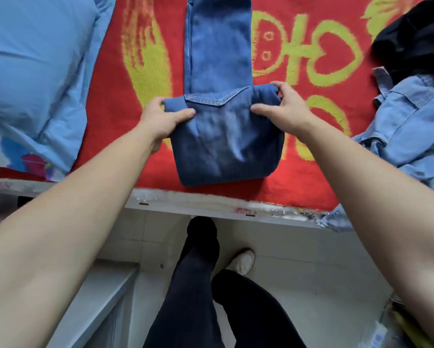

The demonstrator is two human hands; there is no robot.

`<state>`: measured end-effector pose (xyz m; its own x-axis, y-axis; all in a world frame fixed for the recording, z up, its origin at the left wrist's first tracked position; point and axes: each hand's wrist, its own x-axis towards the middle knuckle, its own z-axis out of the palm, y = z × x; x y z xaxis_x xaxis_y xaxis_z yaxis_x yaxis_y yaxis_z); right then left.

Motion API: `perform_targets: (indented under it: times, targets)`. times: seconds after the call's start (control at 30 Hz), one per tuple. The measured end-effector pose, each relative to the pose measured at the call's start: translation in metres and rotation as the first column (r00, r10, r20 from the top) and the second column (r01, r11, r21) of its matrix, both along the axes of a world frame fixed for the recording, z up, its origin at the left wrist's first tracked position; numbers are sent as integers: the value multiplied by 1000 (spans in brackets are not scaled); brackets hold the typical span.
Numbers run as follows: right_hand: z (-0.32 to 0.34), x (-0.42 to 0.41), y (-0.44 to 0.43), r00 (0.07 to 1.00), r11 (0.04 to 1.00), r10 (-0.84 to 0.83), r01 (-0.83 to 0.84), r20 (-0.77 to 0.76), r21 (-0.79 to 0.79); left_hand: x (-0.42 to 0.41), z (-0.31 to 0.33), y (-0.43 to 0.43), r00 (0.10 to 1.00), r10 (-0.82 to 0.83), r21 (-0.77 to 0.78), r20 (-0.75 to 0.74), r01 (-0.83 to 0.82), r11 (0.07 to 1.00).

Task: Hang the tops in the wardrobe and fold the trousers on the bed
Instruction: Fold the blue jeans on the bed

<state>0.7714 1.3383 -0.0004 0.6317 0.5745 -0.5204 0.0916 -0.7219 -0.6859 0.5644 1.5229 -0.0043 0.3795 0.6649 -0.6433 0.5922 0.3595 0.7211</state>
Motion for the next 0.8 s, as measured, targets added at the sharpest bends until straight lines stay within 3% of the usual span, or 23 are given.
perform_targets:
  times: [0.07,0.23,0.37,0.5,0.63,0.7,0.8]
  targets:
    - [-21,8,17,997,999,-4,7,76,-39,19,-25,10,999,28,108,-22,-26,994]
    - [-70,9,44,945,994,16,21,326,-110,49,-82,20,979,-33,353,-199,103,930]
    - [-115,11,57,923,985,40,29,383,-172,72,-123,25,956,-43,477,-291,183,859]
    - [-136,25,73,894,948,128,17,429,-318,91,-141,35,810,-100,470,-578,431,770]
    - [-109,16,68,786,895,280,-6,552,-445,82,-117,35,831,-143,442,-537,422,792]
    - [-87,4,57,685,925,303,-45,662,-377,70,-99,27,855,-124,604,-503,451,657]
    - [-72,-25,34,497,957,286,-194,819,-216,50,-81,5,898,-245,832,-366,433,347]
